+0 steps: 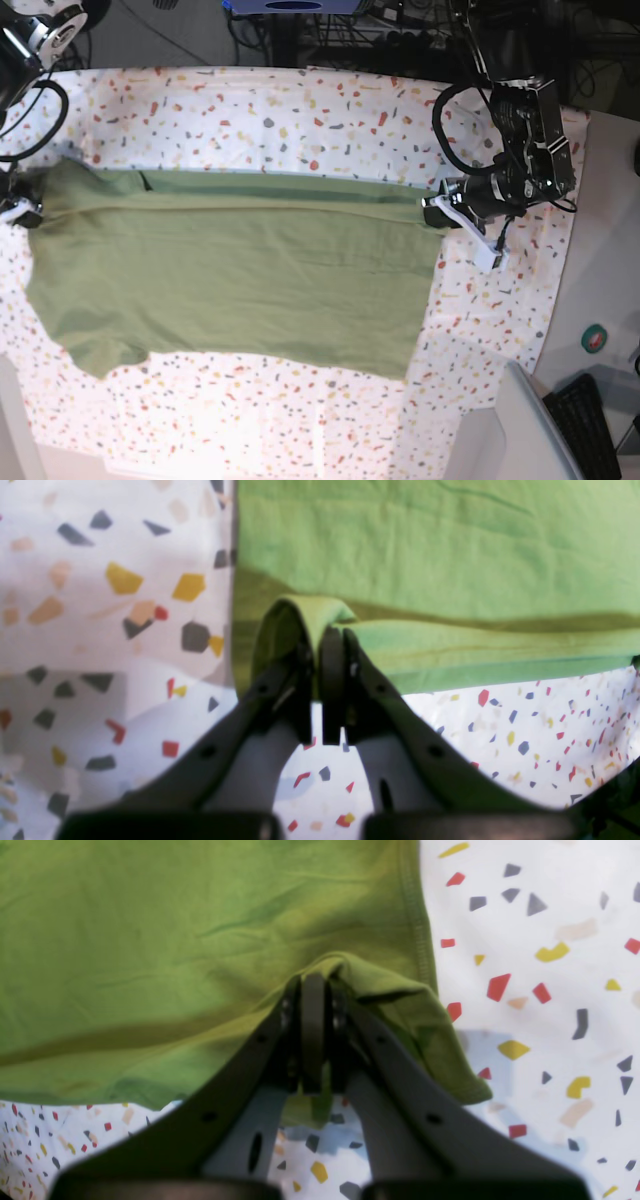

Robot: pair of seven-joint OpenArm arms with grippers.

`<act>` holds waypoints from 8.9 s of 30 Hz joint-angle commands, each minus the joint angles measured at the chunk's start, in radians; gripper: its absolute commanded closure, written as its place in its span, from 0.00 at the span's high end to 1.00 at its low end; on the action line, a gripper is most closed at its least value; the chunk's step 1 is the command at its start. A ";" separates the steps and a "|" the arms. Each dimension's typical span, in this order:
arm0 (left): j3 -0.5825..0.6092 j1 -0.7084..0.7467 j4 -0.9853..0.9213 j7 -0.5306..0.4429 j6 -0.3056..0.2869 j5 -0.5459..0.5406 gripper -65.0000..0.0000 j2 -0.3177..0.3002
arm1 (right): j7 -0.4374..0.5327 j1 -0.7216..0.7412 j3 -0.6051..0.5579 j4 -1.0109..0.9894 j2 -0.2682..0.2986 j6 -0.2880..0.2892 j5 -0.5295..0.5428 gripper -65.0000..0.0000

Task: Layout the t-shirt on the table in an organized manner, then fold the t-shirt properly
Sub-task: 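Release and regrasp the shirt edge with both grippers, then drag the shirt with both grippers away from the table edge, then release the shirt and move the right gripper to the sleeve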

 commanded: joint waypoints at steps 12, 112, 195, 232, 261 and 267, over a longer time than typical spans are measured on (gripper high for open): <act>0.006 -0.054 -0.095 -0.104 -0.003 -0.005 0.00 -0.009 | 0.075 0.087 -0.001 -0.062 0.026 0.005 0.019 0.00; -0.160 0.076 -0.086 -0.280 -0.123 -0.013 0.88 0.063 | 0.244 0.058 0.430 -0.266 -0.083 -0.110 0.026 0.56; -0.345 0.292 0.325 -0.187 -0.122 -0.005 0.39 0.050 | 0.021 -0.157 0.229 0.412 -0.170 -0.108 0.022 0.36; -0.292 0.292 0.229 -0.187 -0.122 -0.011 0.00 -0.019 | 0.531 0.129 -0.363 -0.438 0.198 -0.123 0.026 0.21; -0.292 0.295 0.225 -0.187 -0.122 -0.011 0.00 -0.022 | 0.531 0.153 -0.285 -0.504 0.137 -0.269 0.022 0.63; -0.292 0.292 0.225 -0.187 -0.122 -0.011 0.00 -0.022 | 0.531 0.135 -0.286 -0.504 0.112 -0.271 0.022 0.51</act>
